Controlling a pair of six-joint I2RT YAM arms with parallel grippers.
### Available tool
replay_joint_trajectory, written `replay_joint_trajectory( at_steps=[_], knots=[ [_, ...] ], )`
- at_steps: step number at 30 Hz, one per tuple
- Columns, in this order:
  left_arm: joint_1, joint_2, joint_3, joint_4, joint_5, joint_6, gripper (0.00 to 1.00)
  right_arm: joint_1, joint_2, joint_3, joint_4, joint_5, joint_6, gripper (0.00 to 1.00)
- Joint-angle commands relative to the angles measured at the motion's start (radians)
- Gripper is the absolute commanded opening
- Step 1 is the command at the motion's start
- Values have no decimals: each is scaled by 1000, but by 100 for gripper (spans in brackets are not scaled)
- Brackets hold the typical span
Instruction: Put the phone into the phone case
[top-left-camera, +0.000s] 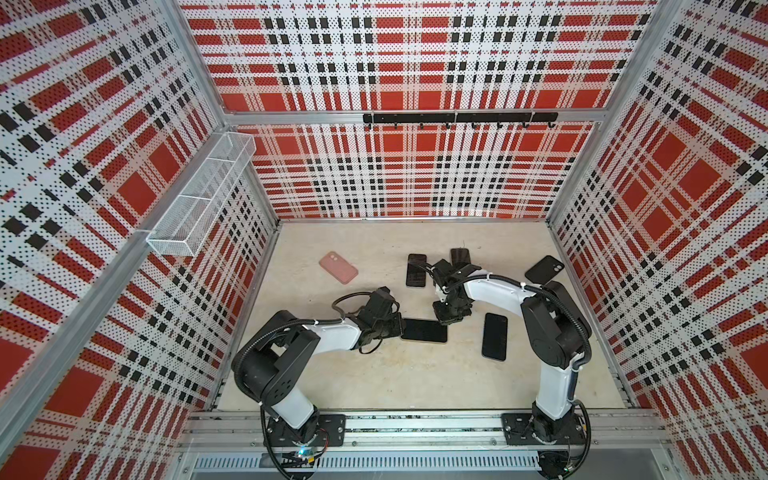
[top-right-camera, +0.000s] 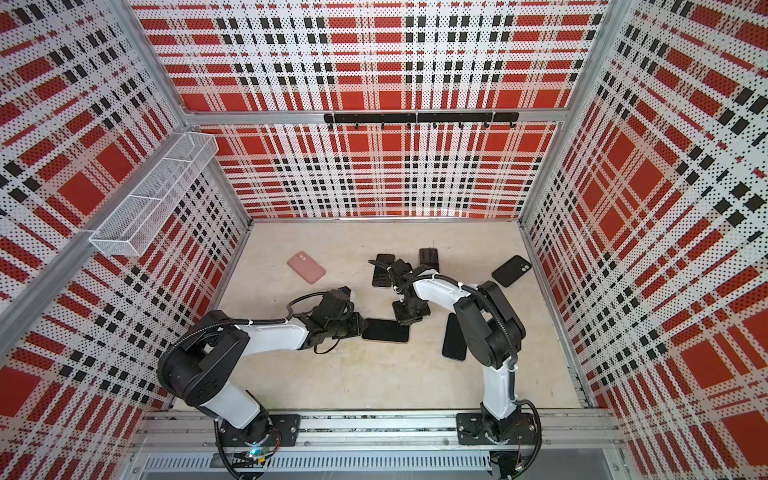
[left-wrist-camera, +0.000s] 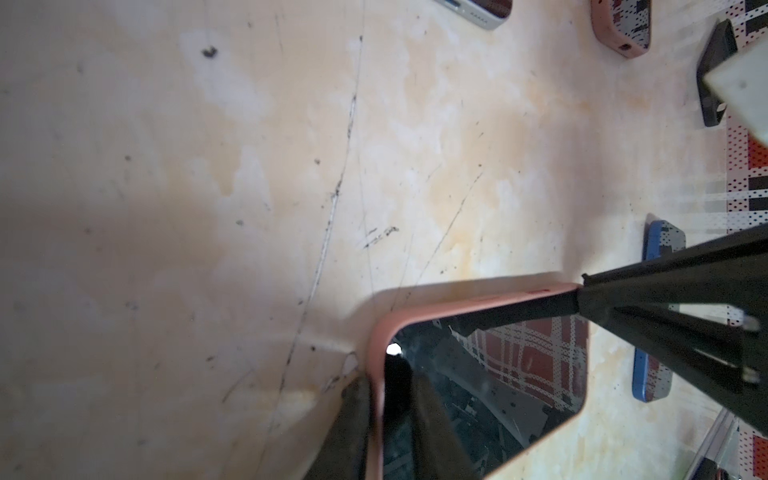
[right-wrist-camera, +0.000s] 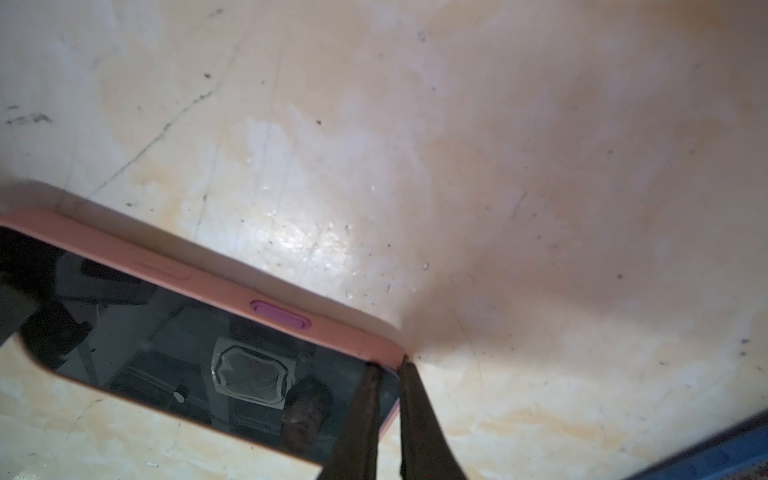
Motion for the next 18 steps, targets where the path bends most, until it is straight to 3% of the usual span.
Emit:
replay_joint_trajectory(
  at_steps=[1,6,11,14,18],
  knots=[
    [-15,39,-12,-43,-1,3,22,78,288,-201,104,-148,22,12],
    [-5,-5,14,-81,0,14,22,40,75,-104,27,-97,24,19],
    [33,-88,59,-158,-2,48,25,13,-136,9,-21,-62,-45,38],
    [77,-148,81,-210,-8,72,32,11,-208,38,-27,-44,-174,50],
    [121,-234,91,-299,-63,102,41,11,-225,41,-45,-15,-407,76]
  ],
)
